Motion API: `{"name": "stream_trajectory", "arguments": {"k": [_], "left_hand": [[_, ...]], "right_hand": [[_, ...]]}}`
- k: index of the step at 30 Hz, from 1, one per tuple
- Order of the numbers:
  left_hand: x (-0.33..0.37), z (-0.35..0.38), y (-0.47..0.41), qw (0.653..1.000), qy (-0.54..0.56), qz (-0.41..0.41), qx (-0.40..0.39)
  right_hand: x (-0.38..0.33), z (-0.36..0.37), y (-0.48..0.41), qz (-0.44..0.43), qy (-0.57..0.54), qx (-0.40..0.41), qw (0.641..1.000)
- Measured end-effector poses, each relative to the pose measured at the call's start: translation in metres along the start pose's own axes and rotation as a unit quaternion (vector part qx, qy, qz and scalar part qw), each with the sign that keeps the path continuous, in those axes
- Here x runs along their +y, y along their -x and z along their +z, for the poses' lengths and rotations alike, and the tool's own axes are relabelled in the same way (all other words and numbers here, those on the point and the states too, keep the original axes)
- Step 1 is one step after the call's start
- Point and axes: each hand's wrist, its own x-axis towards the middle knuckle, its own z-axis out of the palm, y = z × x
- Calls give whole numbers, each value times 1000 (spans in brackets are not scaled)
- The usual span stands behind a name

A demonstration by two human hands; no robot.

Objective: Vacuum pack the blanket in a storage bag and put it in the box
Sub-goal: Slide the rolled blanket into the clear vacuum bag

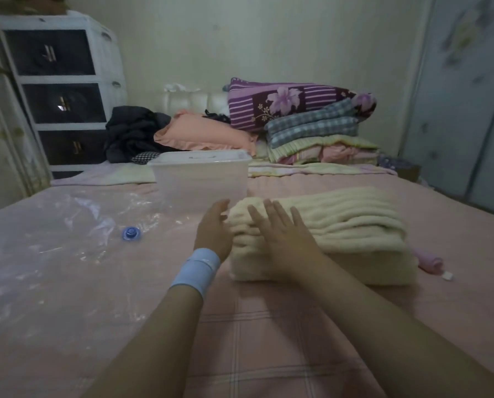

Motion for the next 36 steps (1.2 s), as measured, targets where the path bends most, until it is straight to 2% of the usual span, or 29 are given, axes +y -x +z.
{"name": "stream_trajectory", "arguments": {"k": [2,4,6,7,8,9,12,14,18,24,27,30,32,34,36], "left_hand": [[-14,-13,-3,998,-40,-12,46],[-32,-25,-7,982,-184,-45,-12],[-46,-29,-2,907,-384,-105,-134],[-54,-31,2,866,-444,-133,-190],[-61,-32,6,841,-467,-153,-228],[-67,-32,7,832,-468,-165,-246],[-71,-38,6,838,-466,-140,-245],[-65,-44,6,847,-456,-127,-242],[-55,-51,11,873,-386,-153,-253],[-50,-54,22,905,-335,-128,-228],[-48,-46,26,916,-302,-105,-242],[-38,-34,27,881,-336,-101,-316],[-35,-25,26,877,-345,-97,-322],[-35,-18,25,904,-294,-103,-294],[-35,-11,21,951,-138,-155,-228]], "right_hand": [[-9,5,-4,11,-10,-20,1000],[-14,21,-7,4,15,0,1000],[-15,26,-7,16,28,-12,999],[-15,29,-9,23,39,-19,999],[-16,31,-10,33,46,-26,998],[-18,31,-9,40,52,-29,997],[-21,32,-6,51,48,-44,997],[-19,34,-4,55,35,-24,998],[-3,26,-1,75,-14,31,997],[9,-3,10,133,-100,42,985],[16,-15,13,149,-145,140,968],[24,-26,7,181,-200,244,932],[24,-33,6,187,-187,284,921],[20,-33,10,174,-174,318,916],[14,-28,17,151,-164,331,917]]}}
